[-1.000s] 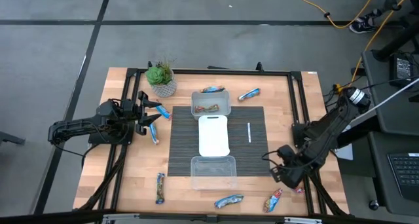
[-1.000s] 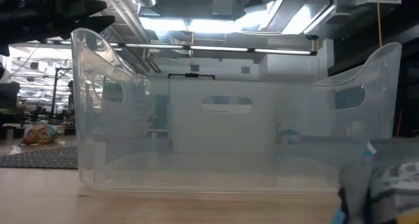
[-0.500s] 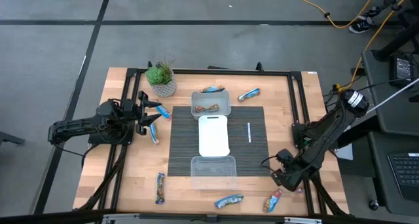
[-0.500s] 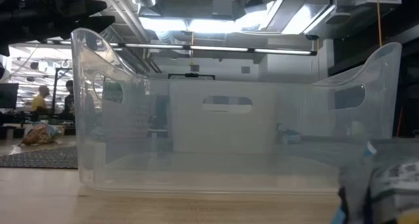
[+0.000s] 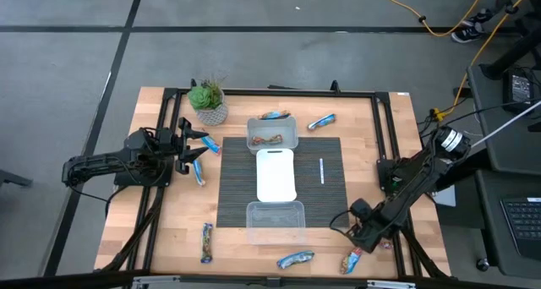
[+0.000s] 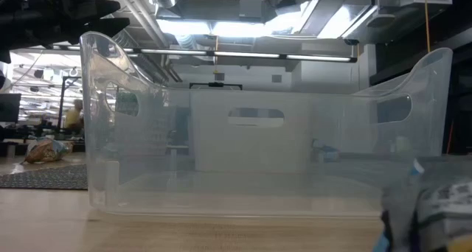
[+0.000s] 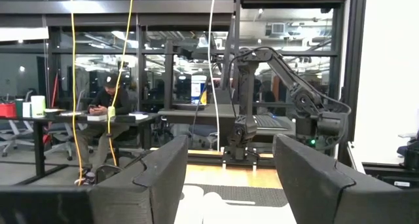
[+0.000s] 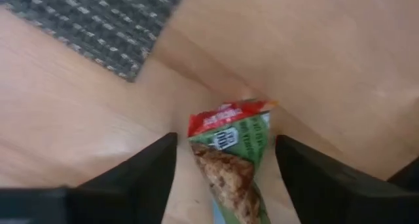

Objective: Pick and place Granola Bars by type
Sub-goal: Put the middle red granola bar into the gray bin

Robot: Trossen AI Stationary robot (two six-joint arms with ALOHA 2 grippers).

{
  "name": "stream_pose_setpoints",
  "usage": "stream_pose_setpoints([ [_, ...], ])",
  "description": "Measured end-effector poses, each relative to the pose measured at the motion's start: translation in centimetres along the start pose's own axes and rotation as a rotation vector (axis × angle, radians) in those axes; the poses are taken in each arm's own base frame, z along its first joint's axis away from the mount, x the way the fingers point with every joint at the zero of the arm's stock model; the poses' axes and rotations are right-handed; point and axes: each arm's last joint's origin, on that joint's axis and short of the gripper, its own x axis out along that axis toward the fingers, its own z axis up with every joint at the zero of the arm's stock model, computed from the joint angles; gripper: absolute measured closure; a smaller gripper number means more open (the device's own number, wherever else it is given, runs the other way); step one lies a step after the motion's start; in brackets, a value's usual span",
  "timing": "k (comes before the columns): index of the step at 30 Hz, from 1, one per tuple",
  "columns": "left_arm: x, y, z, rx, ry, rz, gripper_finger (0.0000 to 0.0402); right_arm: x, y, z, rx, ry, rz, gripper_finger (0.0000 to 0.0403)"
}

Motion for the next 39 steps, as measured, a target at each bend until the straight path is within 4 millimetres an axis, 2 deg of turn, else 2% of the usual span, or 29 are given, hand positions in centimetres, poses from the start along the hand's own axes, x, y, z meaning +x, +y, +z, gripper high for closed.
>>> stream_pose_setpoints([
  [4,0.0,0.0,0.0,0.0,0.0,0.0,0.0185,0.1,0.2,0.0,-0.005,0.011,0.009,0.0201],
  [11,0.0,0.0,0.0,0.0,0.0,0.0,0.0183,0.1,0.2,-0.1,-0.023,0.034,0.011,0.0322],
  [14,0.0,0.0,0.0,0.0,0.0,0.0,0.0185,0.0,0.4,-0.2,-0.04,0.04,0.022,0.0354],
  [17,0.0,0.0,0.0,0.0,0.0,0.0,0.0184,-0.3,0.7,-0.3,-0.056,0.043,0.034,0.036],
  [20,0.0,0.0,0.0,0.0,0.0,-0.001,0.0183,-0.9,1.2,-0.3,-0.065,0.05,0.053,0.0349],
  [24,0.0,0.0,0.0,0.0,0.0,-0.001,0.0185,-2.5,1.6,0.3,-0.062,0.04,0.081,0.0345],
  [29,0.0,0.0,0.0,0.0,0.0,-0.001,0.0183,-5.6,1.4,2.0,-0.066,-0.05,0.116,0.0366],
  [39,0.0,0.0,0.0,0.0,0.0,-0.001,0.0183,-12.9,-0.2,7.0,-0.066,-0.336,0.2,0.0358],
])
